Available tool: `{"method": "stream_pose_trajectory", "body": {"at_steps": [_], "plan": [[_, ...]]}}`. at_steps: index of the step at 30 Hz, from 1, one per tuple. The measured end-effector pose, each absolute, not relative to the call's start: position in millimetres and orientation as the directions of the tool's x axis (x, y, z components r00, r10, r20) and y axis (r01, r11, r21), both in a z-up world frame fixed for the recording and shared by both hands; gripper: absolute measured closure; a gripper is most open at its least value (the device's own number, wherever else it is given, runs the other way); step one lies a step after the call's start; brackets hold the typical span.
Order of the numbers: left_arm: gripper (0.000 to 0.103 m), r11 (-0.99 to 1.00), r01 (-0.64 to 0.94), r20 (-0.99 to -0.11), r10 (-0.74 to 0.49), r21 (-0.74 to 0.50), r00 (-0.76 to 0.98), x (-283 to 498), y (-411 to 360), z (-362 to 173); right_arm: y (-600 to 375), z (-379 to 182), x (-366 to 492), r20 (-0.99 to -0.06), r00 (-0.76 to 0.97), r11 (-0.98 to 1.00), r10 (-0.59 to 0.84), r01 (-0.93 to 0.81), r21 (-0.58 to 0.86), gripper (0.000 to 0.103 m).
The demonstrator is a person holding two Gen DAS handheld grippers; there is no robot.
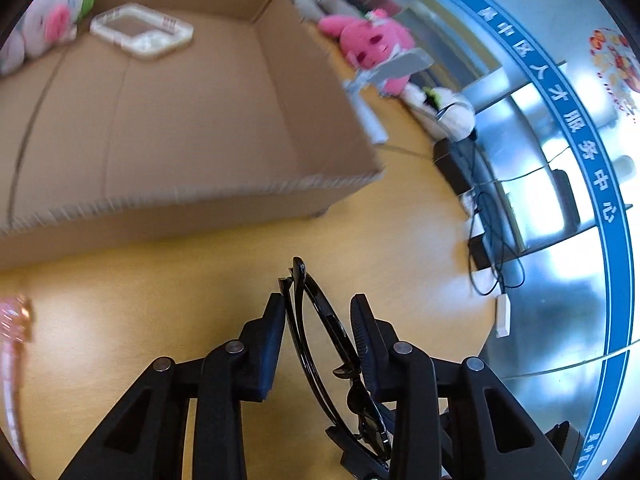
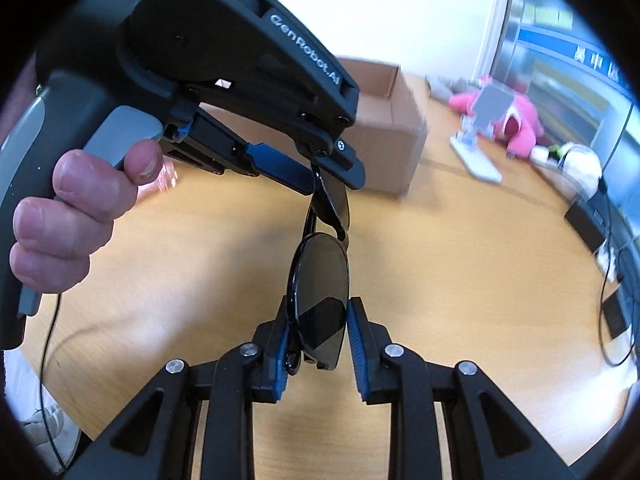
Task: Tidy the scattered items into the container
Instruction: 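Grasp the black sunglasses with the right gripper while the left grips them too, then carry the sunglasses with both grippers over the box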
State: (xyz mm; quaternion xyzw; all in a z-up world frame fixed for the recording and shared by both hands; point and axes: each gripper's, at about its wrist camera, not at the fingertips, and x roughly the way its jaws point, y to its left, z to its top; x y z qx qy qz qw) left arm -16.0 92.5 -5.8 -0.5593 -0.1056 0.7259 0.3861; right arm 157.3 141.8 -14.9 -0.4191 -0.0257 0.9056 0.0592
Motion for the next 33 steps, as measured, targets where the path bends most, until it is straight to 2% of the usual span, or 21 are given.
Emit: {"method": "stream_pose_trajectory", "body": {"at_steps": [10,18,25,33], "plan": [[0.067,-0.656,-0.533,-0.657,0.719,-0.534,-0.226,-51.5,76.6,86.9,142.0,56.0,126.2,-0.627,-0.766,-0.988,0.145,-0.077,-0.134,0.079],[0.067,-0.657,-0.585,-0.622,0.721,-0.475,-0.305,-116.6,81.9,162.5,166.1,119.0,56.0,-0.539,-0.831,-0.989,0.137,-0.083,-0.123,0.079],[0.067,-0.665,-0.61,-0.634,0.704,-0.43,-0.32,-182.3,93.8,200.7,184.5,156.2,-3.5,-0.537,-0.835,-0.992,0.122,-0.079,-0.103,0.078],[0.067,-0.681,-0.589,-0.677,0.678,-0.435,-0.284,-261.2,111.8,181.1,210.6,149.8,-85.0,-0.616,-0.782,-0.995,0.099,-0.072,-0.069,0.078]]}}
